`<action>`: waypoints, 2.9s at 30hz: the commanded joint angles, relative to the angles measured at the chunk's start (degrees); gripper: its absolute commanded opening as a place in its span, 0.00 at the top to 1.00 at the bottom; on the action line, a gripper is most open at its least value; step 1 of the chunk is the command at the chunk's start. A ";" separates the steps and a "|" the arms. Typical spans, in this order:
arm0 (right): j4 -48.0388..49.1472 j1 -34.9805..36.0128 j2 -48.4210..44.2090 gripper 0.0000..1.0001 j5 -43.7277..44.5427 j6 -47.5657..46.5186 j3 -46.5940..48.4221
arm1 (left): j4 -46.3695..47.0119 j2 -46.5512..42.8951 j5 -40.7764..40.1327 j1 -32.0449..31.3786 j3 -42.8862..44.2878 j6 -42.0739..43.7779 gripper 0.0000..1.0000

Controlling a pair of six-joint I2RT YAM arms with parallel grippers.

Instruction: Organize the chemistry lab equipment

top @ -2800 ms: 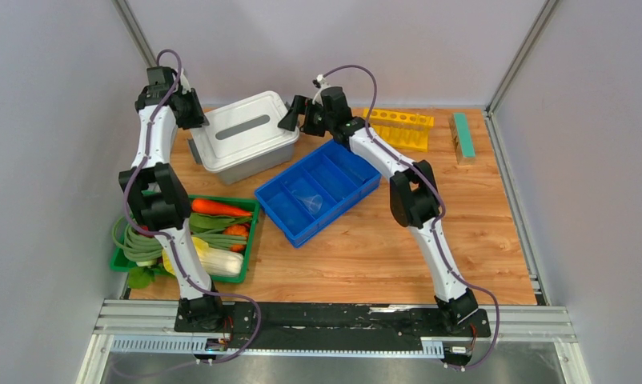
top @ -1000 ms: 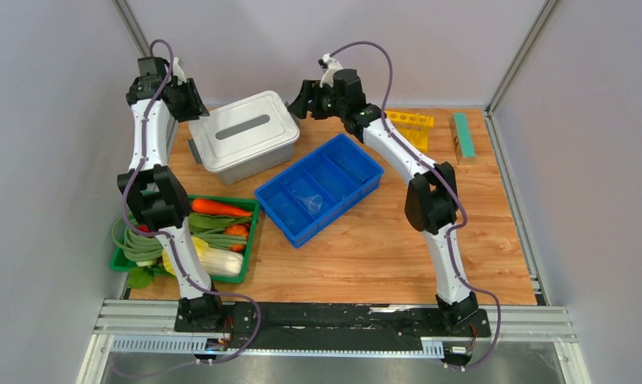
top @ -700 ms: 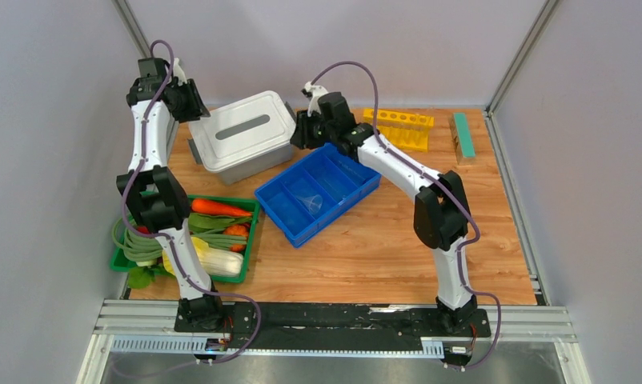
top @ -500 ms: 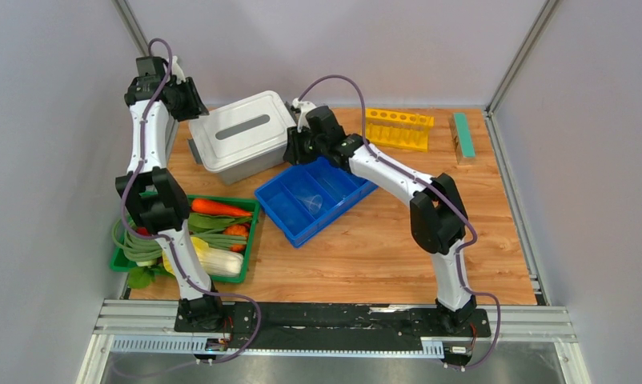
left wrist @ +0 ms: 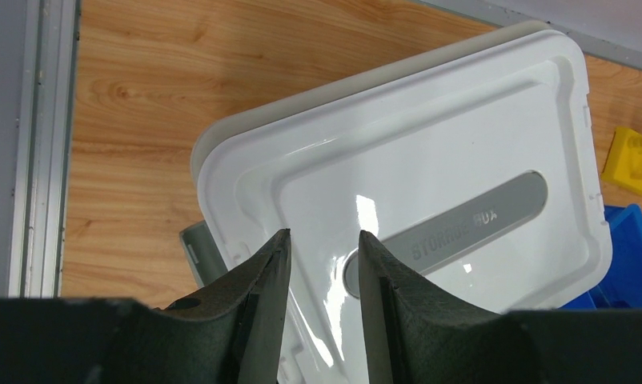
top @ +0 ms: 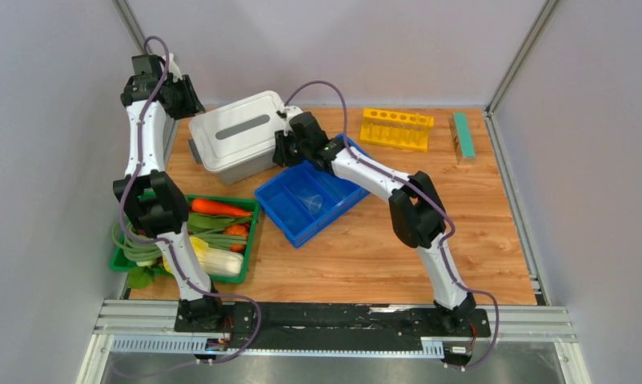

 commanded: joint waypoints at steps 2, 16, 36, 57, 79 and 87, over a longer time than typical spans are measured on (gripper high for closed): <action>3.49 1.05 2.39 0.72 2.56 1.23 5.53 | 1.33 -3.55 -0.20 0.35 -1.21 0.11 0.55; 7.17 1.23 6.09 0.73 4.68 4.83 10.99 | 2.39 -3.81 0.15 0.35 -3.31 -0.24 0.55; 0.41 -4.21 2.40 0.31 -3.23 6.06 14.94 | 3.00 1.37 1.47 0.35 -6.13 -1.47 0.55; 11.39 -13.80 16.98 0.00 -16.94 12.82 26.37 | 1.07 3.57 1.03 0.35 -10.09 4.50 0.56; 21.77 -13.10 24.46 0.19 -21.69 19.78 27.34 | -0.61 3.57 5.77 0.79 -9.38 13.47 0.57; 17.64 -10.20 20.60 0.46 -16.43 6.25 25.76 | -0.16 3.92 6.91 0.79 -9.21 12.07 0.57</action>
